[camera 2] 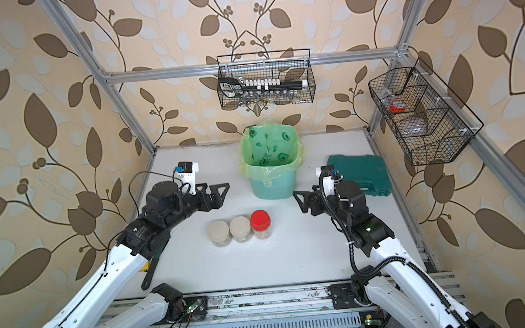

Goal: Empty moldy peanuts from jars
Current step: Pick up the jar from the center of the board.

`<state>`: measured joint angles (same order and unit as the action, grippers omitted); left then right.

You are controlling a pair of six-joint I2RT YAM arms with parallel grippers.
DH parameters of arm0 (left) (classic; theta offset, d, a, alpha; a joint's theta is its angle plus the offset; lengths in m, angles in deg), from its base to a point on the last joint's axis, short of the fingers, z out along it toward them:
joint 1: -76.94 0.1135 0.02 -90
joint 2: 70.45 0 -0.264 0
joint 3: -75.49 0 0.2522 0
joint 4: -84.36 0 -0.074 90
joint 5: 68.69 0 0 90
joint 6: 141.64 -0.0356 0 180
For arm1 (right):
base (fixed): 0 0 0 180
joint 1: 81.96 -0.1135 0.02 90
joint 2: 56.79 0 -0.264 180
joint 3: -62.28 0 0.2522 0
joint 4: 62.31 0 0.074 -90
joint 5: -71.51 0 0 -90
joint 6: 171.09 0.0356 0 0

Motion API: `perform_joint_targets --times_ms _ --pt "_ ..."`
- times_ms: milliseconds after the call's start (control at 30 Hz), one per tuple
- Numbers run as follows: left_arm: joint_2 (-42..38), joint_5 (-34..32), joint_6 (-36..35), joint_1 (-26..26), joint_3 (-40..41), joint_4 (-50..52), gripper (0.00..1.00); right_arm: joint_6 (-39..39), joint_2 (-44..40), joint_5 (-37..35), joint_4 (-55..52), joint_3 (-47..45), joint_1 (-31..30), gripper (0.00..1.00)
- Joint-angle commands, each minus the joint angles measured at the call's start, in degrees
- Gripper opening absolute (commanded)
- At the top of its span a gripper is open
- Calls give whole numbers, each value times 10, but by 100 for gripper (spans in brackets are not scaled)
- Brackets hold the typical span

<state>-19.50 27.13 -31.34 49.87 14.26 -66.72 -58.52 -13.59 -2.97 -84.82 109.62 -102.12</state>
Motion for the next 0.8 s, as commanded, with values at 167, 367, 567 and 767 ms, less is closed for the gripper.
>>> perform_joint_targets --times_ms 167,367,567,767 --pt "-91 -30 32 -7 137 -79 99 27 -6 -51 -58 -25 -165 90" --pt "-174 -64 24 -7 205 -105 99 30 111 -190 -52 36 -327 96" --pt "-188 -76 19 -7 223 -110 99 40 258 -324 -52 113 -412 100" --pt "-184 -66 16 -7 229 -124 99 64 299 -375 -24 132 -410 100"
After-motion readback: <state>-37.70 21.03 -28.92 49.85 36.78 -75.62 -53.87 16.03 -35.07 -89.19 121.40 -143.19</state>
